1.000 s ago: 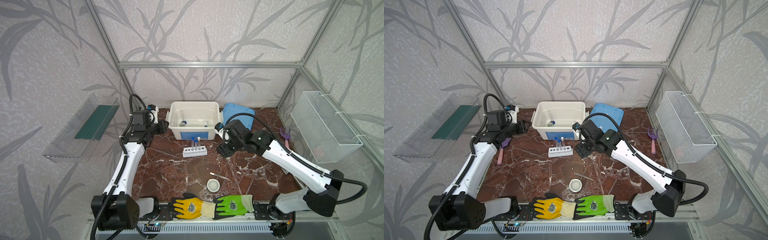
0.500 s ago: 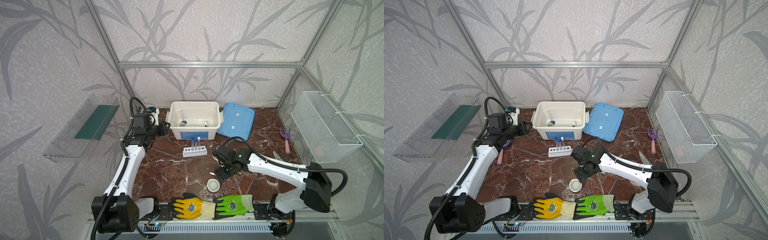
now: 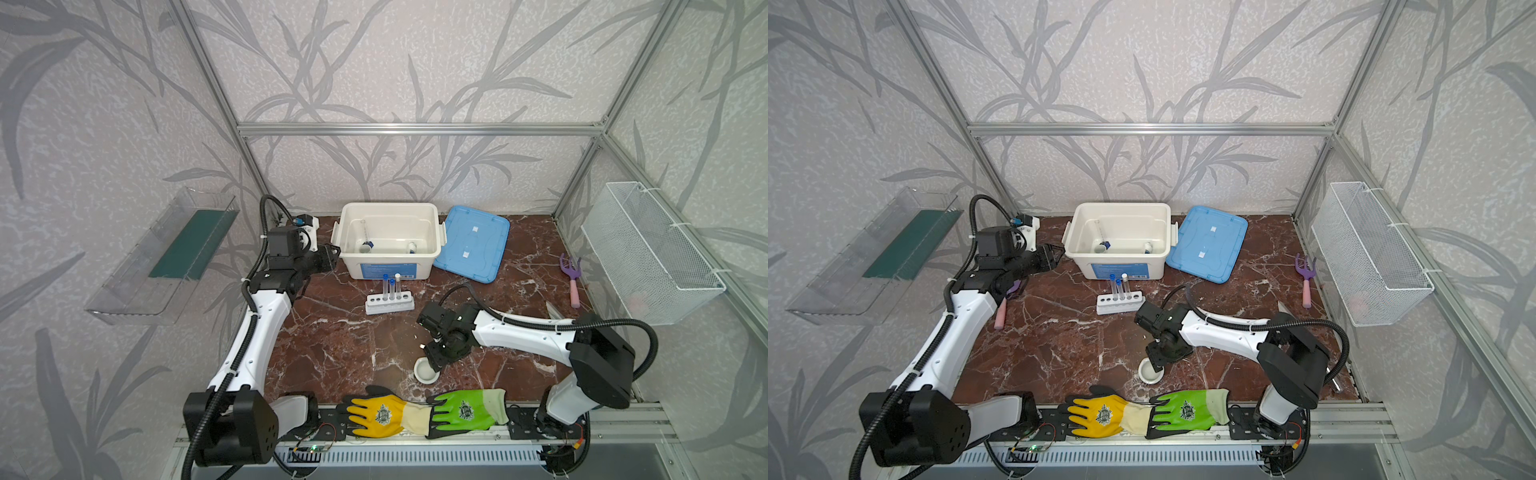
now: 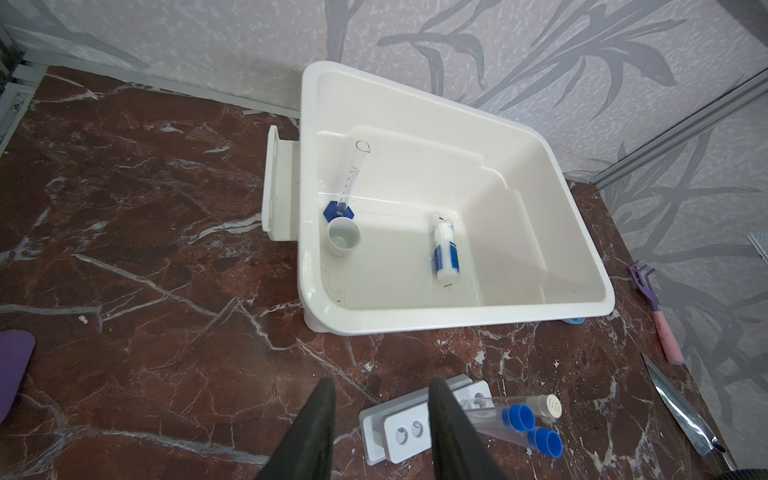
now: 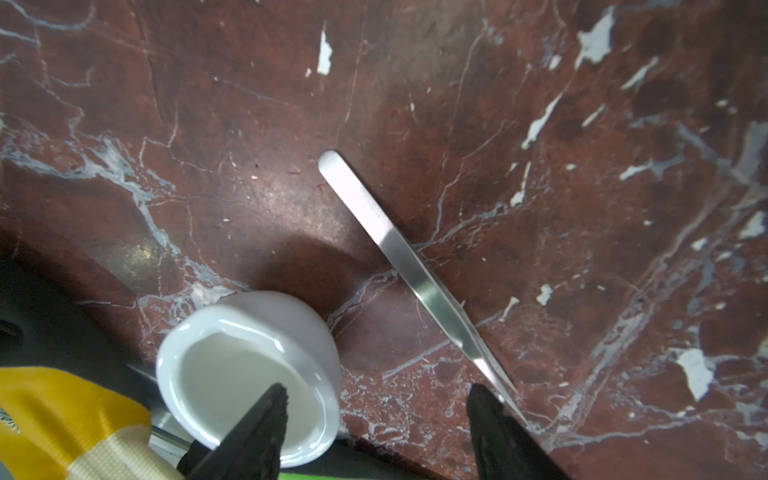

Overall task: Organize the chemistry lab equipment
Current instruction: 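Close the right gripper on the rim of the white crucible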

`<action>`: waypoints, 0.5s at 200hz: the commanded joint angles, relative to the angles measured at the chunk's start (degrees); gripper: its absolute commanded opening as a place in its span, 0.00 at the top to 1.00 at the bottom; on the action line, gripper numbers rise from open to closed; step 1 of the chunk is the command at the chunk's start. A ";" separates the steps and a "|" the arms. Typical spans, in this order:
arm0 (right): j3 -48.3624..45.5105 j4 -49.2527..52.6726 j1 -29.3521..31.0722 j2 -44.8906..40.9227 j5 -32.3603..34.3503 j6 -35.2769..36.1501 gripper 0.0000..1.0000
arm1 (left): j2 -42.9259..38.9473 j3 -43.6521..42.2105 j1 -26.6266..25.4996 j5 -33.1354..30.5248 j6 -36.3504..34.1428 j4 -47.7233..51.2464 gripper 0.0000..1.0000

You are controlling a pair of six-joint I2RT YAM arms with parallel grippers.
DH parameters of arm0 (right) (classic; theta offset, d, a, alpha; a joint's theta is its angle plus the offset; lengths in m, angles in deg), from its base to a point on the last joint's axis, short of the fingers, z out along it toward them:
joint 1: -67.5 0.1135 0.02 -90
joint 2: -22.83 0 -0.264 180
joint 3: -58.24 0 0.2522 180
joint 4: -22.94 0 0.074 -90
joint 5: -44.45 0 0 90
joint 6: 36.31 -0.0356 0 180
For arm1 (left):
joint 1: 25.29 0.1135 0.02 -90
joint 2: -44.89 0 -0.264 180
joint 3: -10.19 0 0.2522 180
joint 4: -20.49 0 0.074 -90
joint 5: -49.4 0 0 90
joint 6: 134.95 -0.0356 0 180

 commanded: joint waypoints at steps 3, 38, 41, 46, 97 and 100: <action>-0.07 -1.00 2.11 0.79 -0.98 -1.50 0.33 | 0.39 -0.39 0.20 1.06 0.35 -0.75 0.61; 1.25 -0.88 2.82 2.57 -1.23 -1.28 0.38 | 0.38 -0.43 0.20 0.97 0.20 -0.58 0.61; 1.43 -0.75 2.88 2.63 -1.23 -1.24 0.39 | 0.37 -0.42 0.20 0.97 0.24 -0.54 0.61; 1.75 -0.63 3.01 2.88 -1.16 -1.15 0.40 | 0.37 -0.43 0.20 0.91 0.20 -0.53 0.61; 1.98 -2.15 3.80 4.17 -1.75 -1.68 0.53 | 0.60 -0.43 0.29 1.13 0.28 -0.71 0.61; 2.10 -2.24 3.91 4.17 -1.80 -1.67 0.54 | 0.59 -0.43 0.29 1.11 0.27 -0.69 0.61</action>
